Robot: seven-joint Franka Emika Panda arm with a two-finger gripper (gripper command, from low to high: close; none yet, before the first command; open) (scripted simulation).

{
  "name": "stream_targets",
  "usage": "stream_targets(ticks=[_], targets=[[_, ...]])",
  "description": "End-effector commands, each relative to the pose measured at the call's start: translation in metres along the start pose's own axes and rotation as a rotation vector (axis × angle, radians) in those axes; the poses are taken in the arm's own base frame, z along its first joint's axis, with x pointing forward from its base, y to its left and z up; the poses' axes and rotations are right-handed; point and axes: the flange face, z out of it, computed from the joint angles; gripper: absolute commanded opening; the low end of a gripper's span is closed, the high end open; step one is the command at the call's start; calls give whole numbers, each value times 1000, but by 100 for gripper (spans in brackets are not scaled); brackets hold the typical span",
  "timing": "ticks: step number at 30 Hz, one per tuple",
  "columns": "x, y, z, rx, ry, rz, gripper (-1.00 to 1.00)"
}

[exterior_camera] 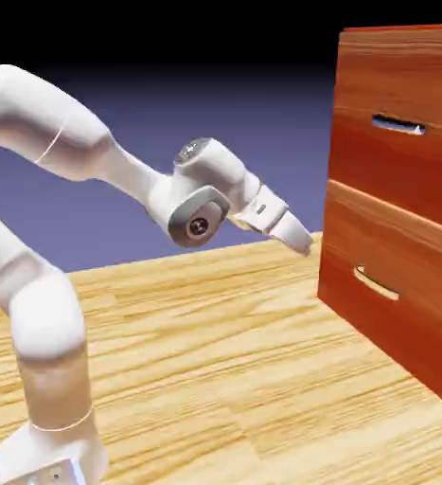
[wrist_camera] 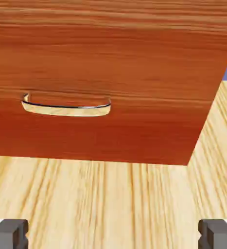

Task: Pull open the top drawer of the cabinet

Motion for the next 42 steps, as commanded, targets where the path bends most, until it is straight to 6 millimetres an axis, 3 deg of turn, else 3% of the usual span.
stream_targets(ticks=[1, 10, 19, 31, 42], targets=[[6, -6, -3, 3, 31, -29, 0], [50, -58, -25, 2, 271, -307, 0], [73, -112, -26, -25, 446, -593, 0], [87, -171, 5, -54, 598, -953, 0], [97, -206, 49, -48, 699, -1224, 0]])
